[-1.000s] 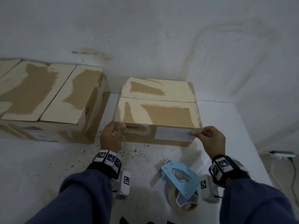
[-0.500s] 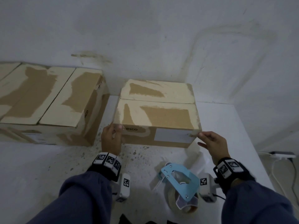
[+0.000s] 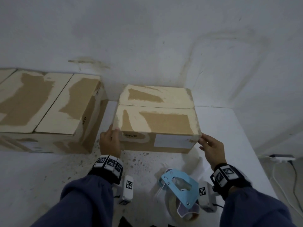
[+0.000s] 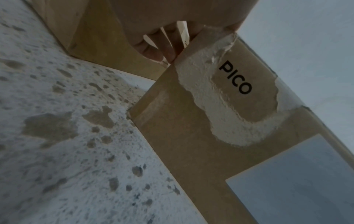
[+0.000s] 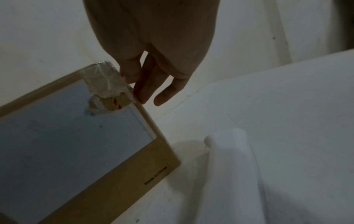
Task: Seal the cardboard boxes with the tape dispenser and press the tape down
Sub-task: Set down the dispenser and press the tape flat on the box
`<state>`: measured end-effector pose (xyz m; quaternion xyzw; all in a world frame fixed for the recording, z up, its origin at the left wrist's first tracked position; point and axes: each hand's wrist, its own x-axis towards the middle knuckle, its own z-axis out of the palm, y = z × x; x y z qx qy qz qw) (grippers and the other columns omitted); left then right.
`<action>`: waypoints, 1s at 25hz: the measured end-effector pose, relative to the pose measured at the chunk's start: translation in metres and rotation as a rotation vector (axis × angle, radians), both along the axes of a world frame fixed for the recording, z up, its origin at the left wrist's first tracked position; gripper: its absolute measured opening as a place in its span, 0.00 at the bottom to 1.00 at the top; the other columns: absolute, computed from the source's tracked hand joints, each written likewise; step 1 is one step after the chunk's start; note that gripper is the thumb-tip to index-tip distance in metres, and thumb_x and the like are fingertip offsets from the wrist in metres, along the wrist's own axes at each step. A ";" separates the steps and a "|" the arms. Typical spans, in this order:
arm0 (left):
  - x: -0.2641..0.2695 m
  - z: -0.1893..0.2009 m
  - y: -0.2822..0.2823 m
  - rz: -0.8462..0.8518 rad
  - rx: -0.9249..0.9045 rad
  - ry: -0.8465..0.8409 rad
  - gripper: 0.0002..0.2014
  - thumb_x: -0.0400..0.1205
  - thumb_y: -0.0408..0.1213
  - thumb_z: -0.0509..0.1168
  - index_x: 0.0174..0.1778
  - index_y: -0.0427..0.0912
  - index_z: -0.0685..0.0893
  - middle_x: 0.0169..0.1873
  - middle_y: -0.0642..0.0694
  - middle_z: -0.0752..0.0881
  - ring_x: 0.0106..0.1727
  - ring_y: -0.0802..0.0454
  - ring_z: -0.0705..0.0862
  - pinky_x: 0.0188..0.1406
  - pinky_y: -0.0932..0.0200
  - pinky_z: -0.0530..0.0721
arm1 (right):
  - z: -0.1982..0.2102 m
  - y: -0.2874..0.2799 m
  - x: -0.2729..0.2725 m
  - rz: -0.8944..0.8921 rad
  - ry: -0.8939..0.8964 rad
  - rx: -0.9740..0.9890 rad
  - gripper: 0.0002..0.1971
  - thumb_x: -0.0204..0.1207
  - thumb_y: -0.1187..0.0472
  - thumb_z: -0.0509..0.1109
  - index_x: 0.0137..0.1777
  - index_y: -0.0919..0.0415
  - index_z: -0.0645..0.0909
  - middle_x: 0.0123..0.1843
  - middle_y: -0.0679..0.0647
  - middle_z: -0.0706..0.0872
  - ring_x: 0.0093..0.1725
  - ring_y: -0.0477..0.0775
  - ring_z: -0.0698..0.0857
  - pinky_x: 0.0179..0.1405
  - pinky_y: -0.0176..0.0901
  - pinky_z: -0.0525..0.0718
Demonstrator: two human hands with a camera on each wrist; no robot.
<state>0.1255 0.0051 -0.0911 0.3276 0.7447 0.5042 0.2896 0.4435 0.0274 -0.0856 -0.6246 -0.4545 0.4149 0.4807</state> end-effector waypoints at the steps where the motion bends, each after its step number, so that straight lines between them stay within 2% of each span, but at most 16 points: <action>1: -0.002 0.002 0.002 -0.010 -0.009 -0.013 0.14 0.82 0.43 0.56 0.39 0.39 0.83 0.52 0.33 0.79 0.52 0.40 0.78 0.52 0.56 0.70 | 0.003 0.002 0.000 0.003 -0.019 0.004 0.12 0.77 0.70 0.67 0.53 0.56 0.87 0.46 0.51 0.89 0.49 0.56 0.85 0.43 0.41 0.81; 2: -0.005 0.005 0.002 -0.025 -0.021 -0.010 0.14 0.81 0.43 0.57 0.37 0.39 0.83 0.49 0.32 0.80 0.52 0.37 0.80 0.50 0.56 0.71 | 0.007 0.005 -0.001 0.010 -0.040 0.002 0.10 0.74 0.69 0.69 0.45 0.54 0.87 0.42 0.50 0.89 0.47 0.56 0.84 0.42 0.41 0.81; 3: -0.007 0.009 0.003 -0.044 -0.039 0.016 0.14 0.81 0.42 0.59 0.39 0.37 0.84 0.47 0.32 0.81 0.52 0.35 0.81 0.47 0.57 0.72 | 0.011 0.008 -0.001 0.027 -0.067 -0.005 0.08 0.69 0.68 0.70 0.41 0.53 0.86 0.40 0.50 0.88 0.45 0.57 0.84 0.41 0.41 0.80; 4: -0.009 0.015 0.002 -0.058 -0.068 0.072 0.14 0.82 0.42 0.61 0.46 0.34 0.85 0.49 0.33 0.82 0.53 0.35 0.81 0.46 0.59 0.73 | 0.016 0.010 0.000 0.044 -0.101 -0.019 0.07 0.65 0.66 0.70 0.40 0.54 0.85 0.40 0.52 0.87 0.45 0.58 0.83 0.40 0.40 0.79; 5: -0.012 0.023 0.002 -0.060 -0.103 0.161 0.17 0.81 0.43 0.63 0.57 0.33 0.83 0.56 0.33 0.82 0.57 0.36 0.81 0.49 0.59 0.76 | 0.020 0.014 -0.001 0.047 -0.137 -0.025 0.08 0.64 0.66 0.70 0.43 0.56 0.84 0.43 0.54 0.86 0.48 0.60 0.83 0.42 0.41 0.78; 6: -0.014 0.032 0.002 -0.067 -0.132 0.287 0.22 0.81 0.46 0.64 0.67 0.35 0.79 0.64 0.34 0.79 0.63 0.38 0.78 0.57 0.56 0.77 | 0.024 0.018 -0.001 0.026 -0.189 -0.018 0.11 0.66 0.66 0.69 0.49 0.58 0.83 0.49 0.55 0.84 0.53 0.61 0.83 0.47 0.43 0.77; 8: -0.013 0.052 0.009 -0.157 -0.054 0.576 0.29 0.81 0.53 0.59 0.75 0.40 0.72 0.74 0.37 0.71 0.74 0.40 0.71 0.72 0.43 0.71 | 0.038 0.027 -0.013 -0.036 -0.416 0.109 0.19 0.69 0.61 0.63 0.60 0.62 0.80 0.58 0.57 0.80 0.63 0.60 0.78 0.57 0.46 0.74; 9: -0.008 0.061 0.017 -0.266 0.014 0.661 0.31 0.81 0.56 0.56 0.76 0.41 0.70 0.77 0.39 0.69 0.77 0.41 0.67 0.75 0.41 0.67 | 0.047 0.033 -0.025 -0.015 -0.557 0.194 0.22 0.68 0.58 0.60 0.62 0.63 0.80 0.61 0.58 0.80 0.65 0.60 0.77 0.61 0.47 0.72; 11: 0.008 0.073 0.040 -0.529 0.028 0.739 0.36 0.78 0.61 0.48 0.78 0.43 0.66 0.81 0.44 0.62 0.83 0.46 0.57 0.81 0.42 0.56 | 0.067 0.050 -0.064 0.215 -0.777 0.242 0.29 0.68 0.53 0.54 0.68 0.62 0.77 0.71 0.60 0.77 0.72 0.60 0.73 0.69 0.53 0.67; 12: 0.017 0.073 0.053 -0.640 -0.031 0.756 0.39 0.76 0.63 0.45 0.80 0.44 0.63 0.83 0.46 0.57 0.84 0.49 0.51 0.82 0.43 0.50 | 0.072 0.059 -0.087 0.389 -0.878 0.199 0.31 0.70 0.51 0.51 0.74 0.61 0.72 0.78 0.59 0.71 0.78 0.59 0.67 0.74 0.54 0.62; 14: 0.029 0.069 0.074 -0.795 -0.200 0.791 0.43 0.74 0.66 0.39 0.82 0.45 0.54 0.84 0.48 0.50 0.85 0.51 0.44 0.82 0.44 0.40 | 0.072 0.070 -0.130 0.672 -1.081 0.062 0.30 0.80 0.51 0.47 0.82 0.59 0.57 0.86 0.54 0.54 0.84 0.55 0.51 0.80 0.58 0.50; 16: 0.030 0.061 0.086 -0.890 -0.317 0.872 0.45 0.72 0.69 0.36 0.83 0.46 0.48 0.84 0.48 0.45 0.84 0.50 0.41 0.82 0.43 0.36 | 0.063 0.078 -0.152 0.804 -1.220 0.010 0.30 0.84 0.52 0.46 0.84 0.57 0.44 0.86 0.53 0.42 0.85 0.54 0.41 0.80 0.62 0.41; 19: 0.023 0.053 0.096 -0.959 -0.368 0.985 0.47 0.73 0.73 0.36 0.83 0.46 0.45 0.84 0.50 0.42 0.84 0.52 0.39 0.83 0.44 0.38 | 0.047 0.089 -0.149 0.867 -1.322 0.037 0.34 0.81 0.45 0.43 0.84 0.55 0.40 0.86 0.52 0.40 0.85 0.53 0.40 0.80 0.62 0.41; 22: 0.013 0.049 0.095 -0.953 -0.364 1.036 0.58 0.60 0.79 0.26 0.83 0.47 0.45 0.84 0.50 0.42 0.84 0.52 0.40 0.83 0.44 0.41 | 0.044 0.092 -0.135 0.878 -1.319 0.093 0.44 0.68 0.34 0.30 0.84 0.55 0.43 0.86 0.51 0.42 0.85 0.52 0.42 0.81 0.60 0.43; 23: 0.005 0.050 0.095 -0.928 -0.374 1.027 0.60 0.57 0.80 0.25 0.83 0.46 0.44 0.84 0.49 0.41 0.84 0.52 0.40 0.83 0.44 0.41 | 0.045 0.092 -0.127 0.858 -1.311 0.082 0.46 0.67 0.31 0.29 0.84 0.54 0.44 0.86 0.50 0.42 0.85 0.52 0.41 0.81 0.60 0.43; 25: -0.016 0.050 0.095 -0.866 -0.401 0.985 0.57 0.61 0.78 0.28 0.83 0.45 0.43 0.84 0.48 0.39 0.84 0.50 0.39 0.82 0.43 0.41 | 0.047 0.093 -0.099 0.783 -1.290 0.014 0.48 0.68 0.25 0.32 0.84 0.54 0.43 0.86 0.50 0.40 0.84 0.53 0.39 0.81 0.60 0.41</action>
